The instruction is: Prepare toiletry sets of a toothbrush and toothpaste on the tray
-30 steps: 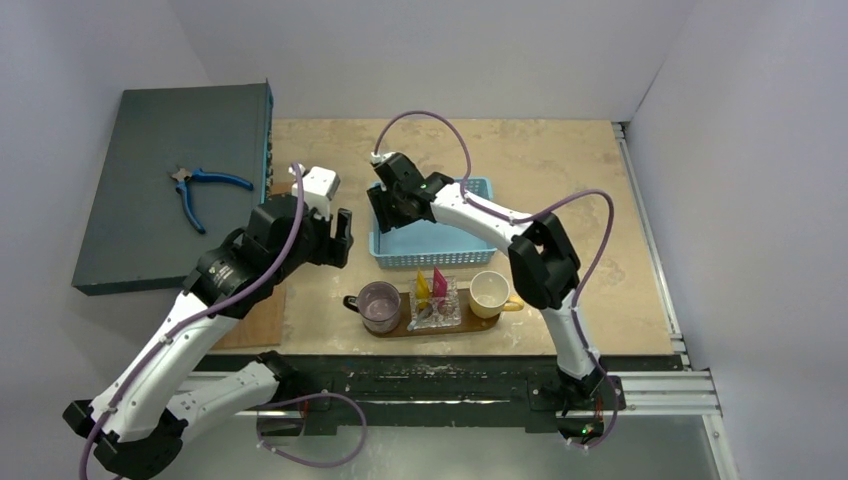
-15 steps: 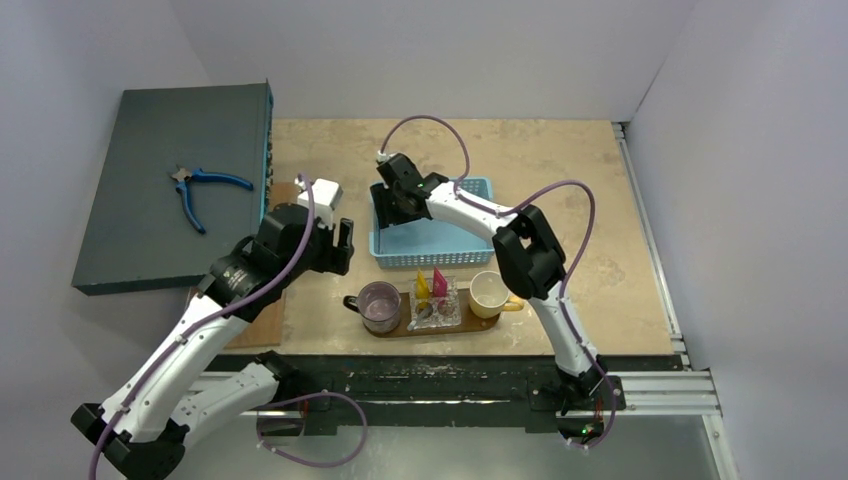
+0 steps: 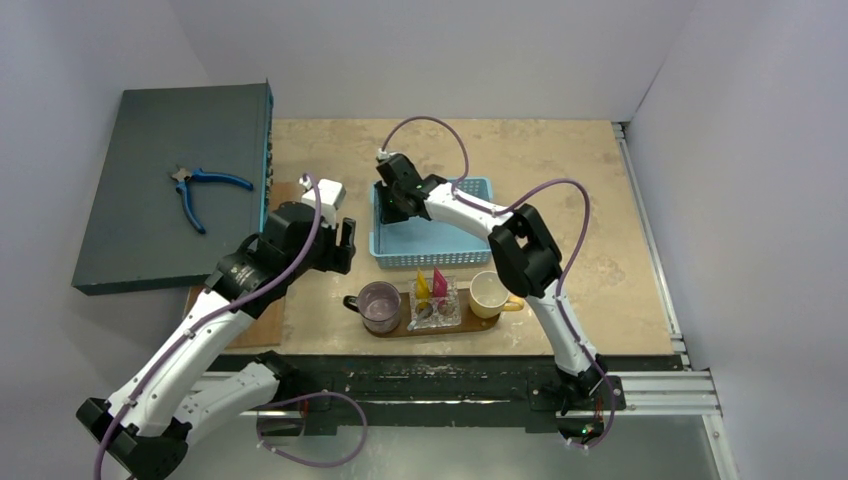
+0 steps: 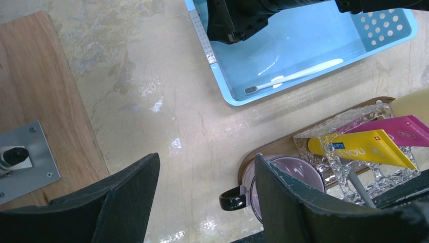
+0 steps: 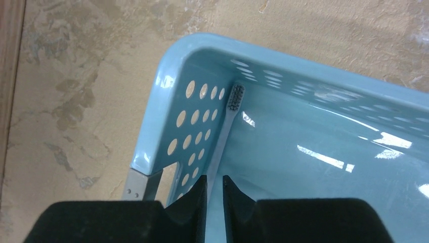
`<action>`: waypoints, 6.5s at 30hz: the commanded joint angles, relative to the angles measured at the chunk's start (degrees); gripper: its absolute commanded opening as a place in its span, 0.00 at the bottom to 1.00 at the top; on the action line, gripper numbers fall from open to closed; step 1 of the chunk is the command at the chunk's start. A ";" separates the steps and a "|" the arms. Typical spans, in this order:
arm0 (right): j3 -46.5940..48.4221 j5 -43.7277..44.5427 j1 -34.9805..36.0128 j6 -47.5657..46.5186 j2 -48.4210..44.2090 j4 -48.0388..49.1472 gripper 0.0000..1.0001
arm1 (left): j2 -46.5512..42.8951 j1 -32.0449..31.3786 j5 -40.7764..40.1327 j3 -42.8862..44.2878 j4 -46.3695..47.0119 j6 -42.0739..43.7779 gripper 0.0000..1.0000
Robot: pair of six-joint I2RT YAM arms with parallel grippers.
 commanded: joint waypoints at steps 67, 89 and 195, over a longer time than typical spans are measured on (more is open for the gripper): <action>-1.64 4.99 -1.48 -0.10 -6.51 0.33 0.48 | 0.95 1.14 1.58 0.54 2.00 1.23 0.67; -1.79 6.70 -0.50 -0.03 -2.69 -2.56 0.54 | 0.15 1.13 1.49 0.56 1.78 1.14 0.67; -16.78 3.58 3.14 -1.10 -38.69 9.59 0.00 | -0.23 1.14 23.12 7.65 7.36 -11.22 0.72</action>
